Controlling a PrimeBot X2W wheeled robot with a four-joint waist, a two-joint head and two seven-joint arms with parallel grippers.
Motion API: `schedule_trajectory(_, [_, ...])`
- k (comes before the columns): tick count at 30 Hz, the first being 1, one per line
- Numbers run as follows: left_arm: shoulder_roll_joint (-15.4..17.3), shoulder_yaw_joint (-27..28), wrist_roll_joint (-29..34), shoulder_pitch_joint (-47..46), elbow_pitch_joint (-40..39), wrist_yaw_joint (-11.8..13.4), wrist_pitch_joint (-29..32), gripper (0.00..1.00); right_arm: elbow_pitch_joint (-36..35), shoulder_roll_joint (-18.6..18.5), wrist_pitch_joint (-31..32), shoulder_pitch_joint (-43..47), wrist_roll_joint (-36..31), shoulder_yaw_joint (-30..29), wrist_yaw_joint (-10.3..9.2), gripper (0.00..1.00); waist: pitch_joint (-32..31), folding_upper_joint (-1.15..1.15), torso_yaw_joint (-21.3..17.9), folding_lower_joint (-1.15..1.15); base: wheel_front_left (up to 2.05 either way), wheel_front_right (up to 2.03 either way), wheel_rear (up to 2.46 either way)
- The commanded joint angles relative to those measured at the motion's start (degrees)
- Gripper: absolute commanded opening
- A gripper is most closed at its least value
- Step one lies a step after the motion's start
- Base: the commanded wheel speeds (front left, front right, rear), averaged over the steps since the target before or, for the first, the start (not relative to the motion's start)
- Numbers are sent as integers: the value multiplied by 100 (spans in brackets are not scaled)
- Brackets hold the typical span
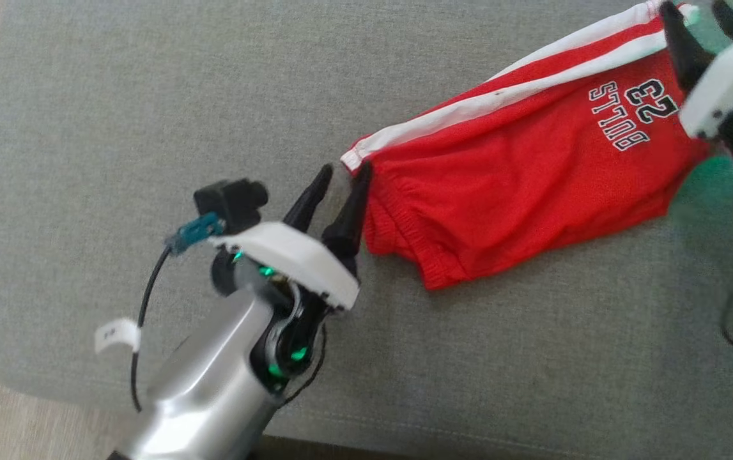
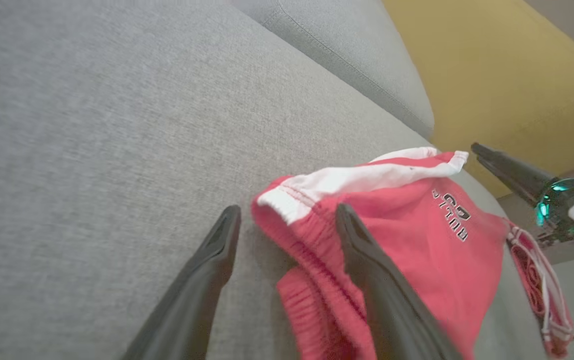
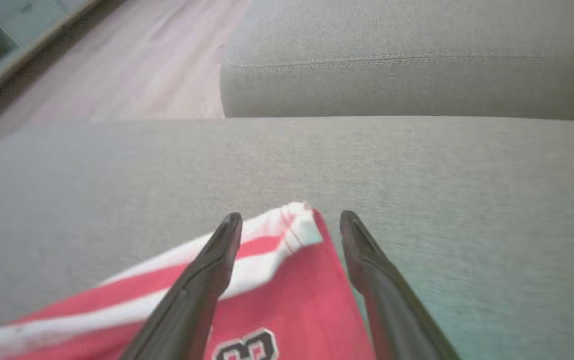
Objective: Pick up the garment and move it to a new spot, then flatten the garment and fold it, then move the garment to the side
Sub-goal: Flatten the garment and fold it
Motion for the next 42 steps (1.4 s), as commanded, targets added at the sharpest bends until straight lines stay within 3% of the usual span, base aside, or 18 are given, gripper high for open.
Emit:
schedule_trajectory(1, [227,103,143,142,-274,96,-116,100,-332,-236,34,153,-72,264,-5,100,-21,0,-29,0,0,0,0])
schedule_trajectory(6, [424,240,749,523,-831,514,-501,100,-509,-689,309,386,-49,478,-5,100,-9,0,-1,0,0,0,0])
schedule_trajectory(9, [297,541,1183,757,-1232,617,-566,100,-465,-757,476,434,-26,433,-5,100,53,0,103,0,0,0,0])
schedule_trajectory(11, [172,778,1722,915,-1504,614,-570,100,-374,-744,604,457,-11,432,-5,100,95,0,167,0,0,0,0])
schedule_trajectory(16, [-176,1169,2588,1451,-1866,309,-572,100,-97,-662,901,562,-4,542,-5,100,95,0,295,0,0,0,0])
schedule_trajectory(17, [-213,1223,2713,1541,-1894,244,-573,100,-67,-637,927,579,33,579,-5,95,83,0,306,0,0,0,0])
schedule_trajectory(18, [-241,1280,2818,1625,-1919,181,-573,100,-50,-604,889,582,83,570,-5,18,68,0,310,0,0,0,0])
schedule_trajectory(19, [-260,1332,2914,1694,-1940,117,-573,100,-28,-566,831,578,134,532,-5,0,51,0,308,0,0,0,0])
schedule_trajectory(25, [-295,1645,3296,1981,-2012,-186,-573,100,20,-498,283,678,454,199,-5,0,-164,0,180,0,0,0,0])
schedule_trajectory(36, [-297,2211,3607,2370,-1900,-371,-574,100,316,-968,-365,1007,426,-989,-5,0,-559,0,-65,0,0,0,0])
schedule_trajectory(42, [-298,2369,3650,2555,-1807,-450,-574,100,-99,-994,-312,1078,302,-1277,-5,0,-678,0,-1,0,0,0,0])
